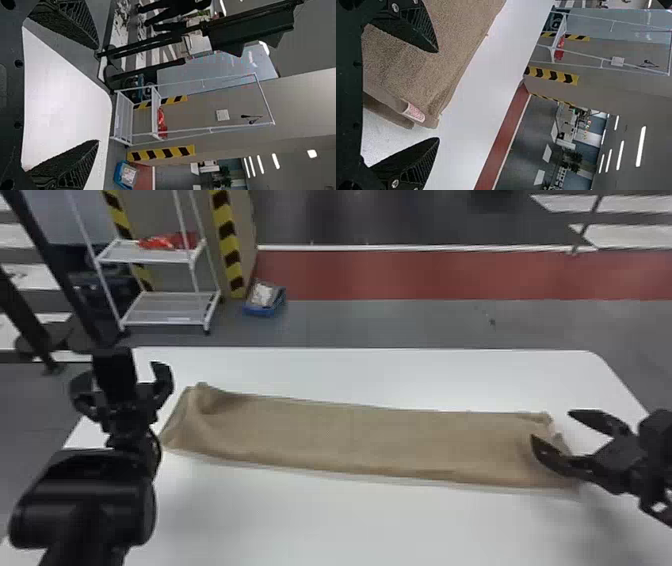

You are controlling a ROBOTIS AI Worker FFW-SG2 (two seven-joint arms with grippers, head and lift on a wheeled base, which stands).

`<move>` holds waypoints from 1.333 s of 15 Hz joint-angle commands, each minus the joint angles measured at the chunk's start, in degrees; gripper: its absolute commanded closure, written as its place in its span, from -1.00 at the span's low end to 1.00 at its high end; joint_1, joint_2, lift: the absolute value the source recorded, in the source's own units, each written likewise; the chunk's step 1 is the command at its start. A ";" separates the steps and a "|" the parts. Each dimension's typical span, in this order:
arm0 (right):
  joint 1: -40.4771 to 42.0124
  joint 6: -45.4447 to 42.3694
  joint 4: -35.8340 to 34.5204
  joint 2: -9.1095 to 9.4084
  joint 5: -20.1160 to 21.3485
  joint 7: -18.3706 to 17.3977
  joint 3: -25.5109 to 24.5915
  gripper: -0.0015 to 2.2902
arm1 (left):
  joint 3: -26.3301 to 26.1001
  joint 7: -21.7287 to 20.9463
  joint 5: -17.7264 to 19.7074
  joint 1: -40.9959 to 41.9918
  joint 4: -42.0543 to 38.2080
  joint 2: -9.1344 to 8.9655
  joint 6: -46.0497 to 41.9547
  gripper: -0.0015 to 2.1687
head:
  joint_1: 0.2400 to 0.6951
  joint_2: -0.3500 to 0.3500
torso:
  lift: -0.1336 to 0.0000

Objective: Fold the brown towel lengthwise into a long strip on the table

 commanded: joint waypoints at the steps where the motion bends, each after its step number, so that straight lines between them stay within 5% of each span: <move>1: 0.46 0.18 -0.11 0.13 -0.36 0.09 -0.23 -0.91 | 0.01 -0.08 0.10 0.39 1.37 0.08 -1.63 -0.97 | 1.00 0.05 | -0.75; 3: 0.99 0.36 -0.20 0.04 -0.71 0.36 -0.67 -0.91 | 1.68 -3.69 0.63 2.50 1.81 0.26 -6.72 -0.97 | 1.00 0.05 | -0.75; 9: 0.72 1.41 -0.11 0.21 -0.36 0.18 -0.14 -0.86 | 8.89 -28.82 9.51 6.19 1.11 0.35 -11.47 -0.93 | 1.00 0.00 | -0.75; 16: 1.51 2.29 -0.20 0.21 0.34 0.18 -0.76 -0.84 | 7.92 -40.60 5.29 6.54 0.93 2.37 1.01 -0.74 | 1.00 -0.10 | -0.75; 20: 2.22 2.64 -0.20 0.13 0.34 0.27 -0.76 -0.75 | 8.18 -41.57 3.79 6.63 0.67 2.28 2.94 -0.52 | 1.00 -0.14 | -0.75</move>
